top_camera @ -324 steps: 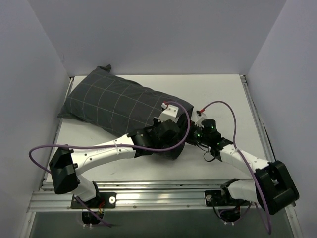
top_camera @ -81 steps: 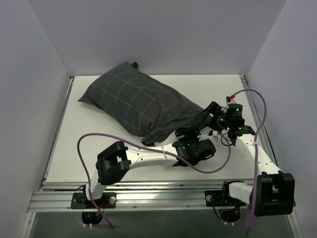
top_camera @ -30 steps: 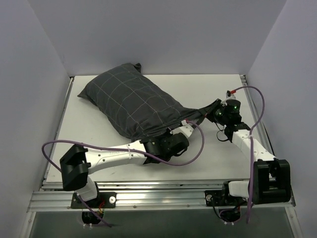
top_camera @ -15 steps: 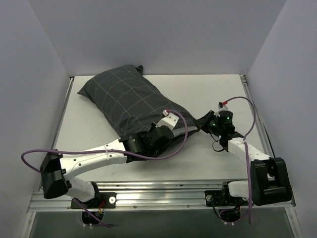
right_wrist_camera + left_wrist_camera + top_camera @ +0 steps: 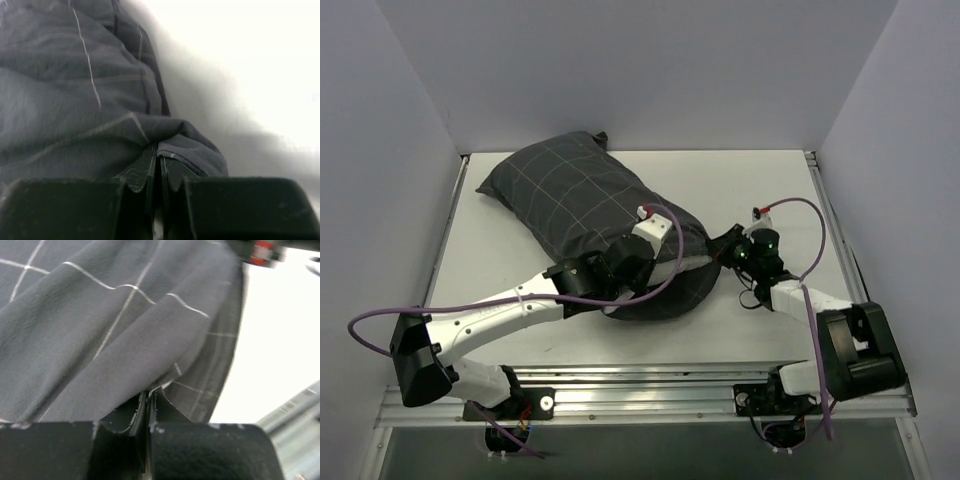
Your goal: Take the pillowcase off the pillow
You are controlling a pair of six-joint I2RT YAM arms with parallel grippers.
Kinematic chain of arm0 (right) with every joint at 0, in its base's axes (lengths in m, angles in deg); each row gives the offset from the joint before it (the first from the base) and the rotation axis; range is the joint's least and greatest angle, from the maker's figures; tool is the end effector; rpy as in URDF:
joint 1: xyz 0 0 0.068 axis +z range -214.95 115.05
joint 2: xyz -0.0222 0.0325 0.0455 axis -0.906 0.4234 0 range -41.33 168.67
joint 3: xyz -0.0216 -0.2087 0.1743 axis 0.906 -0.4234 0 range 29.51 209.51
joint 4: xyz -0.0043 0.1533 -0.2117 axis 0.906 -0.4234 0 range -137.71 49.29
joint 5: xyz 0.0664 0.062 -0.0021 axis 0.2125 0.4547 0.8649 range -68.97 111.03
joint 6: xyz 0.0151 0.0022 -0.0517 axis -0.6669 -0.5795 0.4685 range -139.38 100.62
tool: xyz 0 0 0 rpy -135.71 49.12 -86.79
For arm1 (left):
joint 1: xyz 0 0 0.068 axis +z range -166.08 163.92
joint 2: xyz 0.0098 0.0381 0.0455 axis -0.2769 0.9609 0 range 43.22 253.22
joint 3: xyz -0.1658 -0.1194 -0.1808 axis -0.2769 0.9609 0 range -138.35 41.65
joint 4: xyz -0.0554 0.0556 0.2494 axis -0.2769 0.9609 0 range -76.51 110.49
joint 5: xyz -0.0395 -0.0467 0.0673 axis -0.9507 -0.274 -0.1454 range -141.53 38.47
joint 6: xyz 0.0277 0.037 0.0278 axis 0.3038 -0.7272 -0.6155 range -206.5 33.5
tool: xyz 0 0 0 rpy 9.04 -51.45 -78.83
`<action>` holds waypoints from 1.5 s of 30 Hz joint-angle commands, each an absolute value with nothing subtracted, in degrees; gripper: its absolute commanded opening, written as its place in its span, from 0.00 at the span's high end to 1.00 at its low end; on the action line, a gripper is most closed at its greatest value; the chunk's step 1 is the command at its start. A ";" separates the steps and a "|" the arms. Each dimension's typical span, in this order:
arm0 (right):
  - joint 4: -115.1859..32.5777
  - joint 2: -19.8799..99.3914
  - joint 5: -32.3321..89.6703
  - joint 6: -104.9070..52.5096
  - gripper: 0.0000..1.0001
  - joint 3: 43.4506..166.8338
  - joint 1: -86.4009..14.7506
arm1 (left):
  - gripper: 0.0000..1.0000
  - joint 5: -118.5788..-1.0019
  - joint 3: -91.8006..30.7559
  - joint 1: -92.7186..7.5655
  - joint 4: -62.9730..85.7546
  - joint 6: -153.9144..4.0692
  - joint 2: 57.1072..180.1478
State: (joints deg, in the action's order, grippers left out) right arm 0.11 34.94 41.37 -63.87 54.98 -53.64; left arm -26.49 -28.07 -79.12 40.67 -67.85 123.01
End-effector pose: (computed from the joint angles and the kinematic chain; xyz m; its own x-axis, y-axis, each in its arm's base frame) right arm 0.2568 0.0640 0.1994 -0.4853 0.5729 -0.6605 -0.2517 0.6319 0.7331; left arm 0.1536 -0.2691 0.3253 -0.4693 0.2837 -0.8362 0.5327 0.8462 -0.0119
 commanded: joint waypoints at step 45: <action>-36.06 20.92 35.97 -62.59 0.08 75.41 -46.58 | 0.98 -45.11 -27.61 -72.77 12.37 -60.40 129.88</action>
